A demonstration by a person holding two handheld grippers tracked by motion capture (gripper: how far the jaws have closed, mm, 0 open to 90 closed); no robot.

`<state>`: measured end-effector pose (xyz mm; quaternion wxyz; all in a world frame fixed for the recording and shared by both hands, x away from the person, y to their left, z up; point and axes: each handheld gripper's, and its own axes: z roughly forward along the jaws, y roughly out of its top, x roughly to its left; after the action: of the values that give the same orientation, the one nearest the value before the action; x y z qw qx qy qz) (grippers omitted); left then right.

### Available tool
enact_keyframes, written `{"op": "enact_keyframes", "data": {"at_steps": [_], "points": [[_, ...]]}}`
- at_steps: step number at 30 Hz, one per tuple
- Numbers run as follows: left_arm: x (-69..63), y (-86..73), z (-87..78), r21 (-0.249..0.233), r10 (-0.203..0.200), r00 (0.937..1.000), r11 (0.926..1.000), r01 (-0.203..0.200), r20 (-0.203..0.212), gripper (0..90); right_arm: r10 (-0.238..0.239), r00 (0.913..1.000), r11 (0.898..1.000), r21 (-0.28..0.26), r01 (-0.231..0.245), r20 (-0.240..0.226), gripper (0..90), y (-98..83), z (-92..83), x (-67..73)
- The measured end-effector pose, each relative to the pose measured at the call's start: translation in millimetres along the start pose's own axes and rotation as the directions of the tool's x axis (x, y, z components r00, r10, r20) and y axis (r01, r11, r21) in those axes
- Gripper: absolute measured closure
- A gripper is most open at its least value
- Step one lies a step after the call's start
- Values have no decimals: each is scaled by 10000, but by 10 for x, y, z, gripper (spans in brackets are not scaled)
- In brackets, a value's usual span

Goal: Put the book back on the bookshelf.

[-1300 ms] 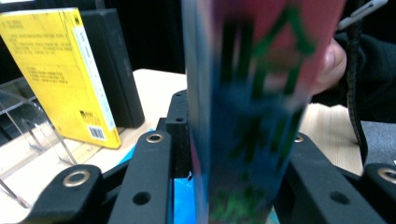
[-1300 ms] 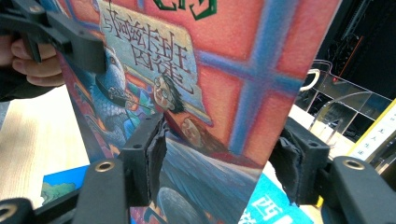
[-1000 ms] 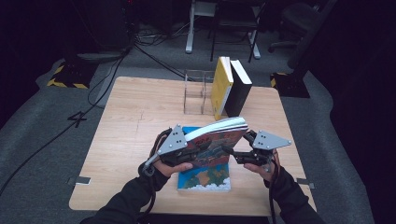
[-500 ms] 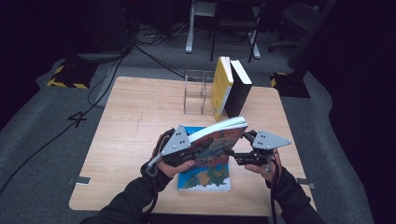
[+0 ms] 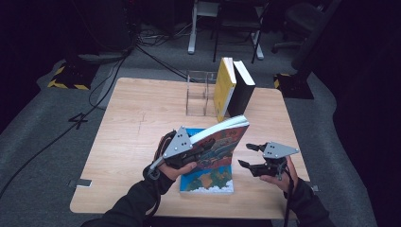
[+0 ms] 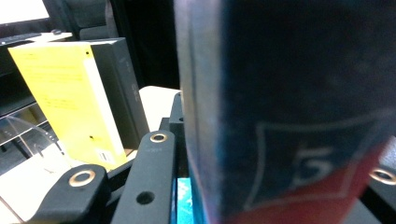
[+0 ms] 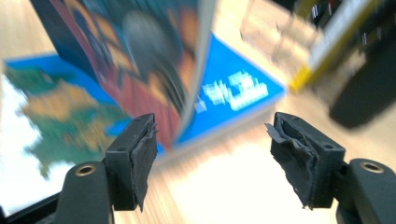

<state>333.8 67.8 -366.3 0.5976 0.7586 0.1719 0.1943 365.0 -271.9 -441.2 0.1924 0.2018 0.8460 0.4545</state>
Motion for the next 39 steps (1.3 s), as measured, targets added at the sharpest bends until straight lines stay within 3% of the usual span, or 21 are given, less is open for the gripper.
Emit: {"op": "enact_keyframes", "data": {"at_steps": [8, 12, 19, 21, 24, 26, 27, 29, 31, 32, 34, 35, 36, 39], "points": [[52, 13, 18, 95, -22, 9999, 10000, 24, -130, 725, 932, 9942, 9911, 904, -978, 542, 315, -420, -73, -193], [134, 31, 78, 154, -218, 9993, 9996, 223, -308, 727, 1078, 9925, 9858, 1234, -1141, 572, 316, -540, -73, -229], [267, 74, 203, 263, -366, 9980, 9989, 380, -512, 732, 1294, 9906, 9817, 1352, -1343, 444, 310, -586, -51, -256], [360, 147, 344, 368, -386, 9960, 9985, 417, -808, 734, 1362, 9898, 9809, 1345, -1407, 423, 309, -591, -43, -254], [437, 218, 422, 257, -435, 9935, 9986, 465, -1047, 735, 1388, 9896, 9800, 1388, -1426, 370, 308, -603, -28, -246], [511, 295, 490, 221, -422, 9876, 9987, 461, -1512, 736, 1402, 9896, 9806, 1339, -1433, 325, 306, -604, -30, -244], [511, 295, 490, 221, -422, 9876, 9987, 461, -1512, 736, 1402, 9896, 9806, 1339, -1433, 325, 306, -604, -30, -244], [572, 345, 521, 252, -368, 9813, 9988, 423, -1889, 736, 1400, 9892, 9812, 1281, -1445, 439, 305, -601, -33, -245], [695, 407, 532, 125, -448, 9667, 9987, 495, -2520, 735, 1526, 9857, 9789, 1262, -1607, 716, 306, -606, -33, -258], [695, 407, 532, 125, -448, 9667, 9987, 495, -2520, 736, 1526, 9857, 9789, 1262, -1607, 716, 306, -606, -33, -258], [780, 438, 555, 29, -671, 9568, 9975, 708, -2828, 735, 1660, 9827, 9762, 1274, -1755, 818, 307, -613, -25, -271], [851, 462, 603, 98, -749, 9458, 9966, 822, -3159, 736, 1663, 9830, 9761, 1283, -1753, 783, 307, -615, -18, -269], [851, 462, 603, 98, -749, 9458, 9966, 822, -3159, 736, 1663, 9830, 9761, 1283, -1753, 783, 307, -615, -18, -269], [941, 484, 692, 120, -882, 9318, 9950, 987, -3520, 736, 1562, 9854, 9771, 1350, -1643, 683, 308, -611, 1, -254]]}}
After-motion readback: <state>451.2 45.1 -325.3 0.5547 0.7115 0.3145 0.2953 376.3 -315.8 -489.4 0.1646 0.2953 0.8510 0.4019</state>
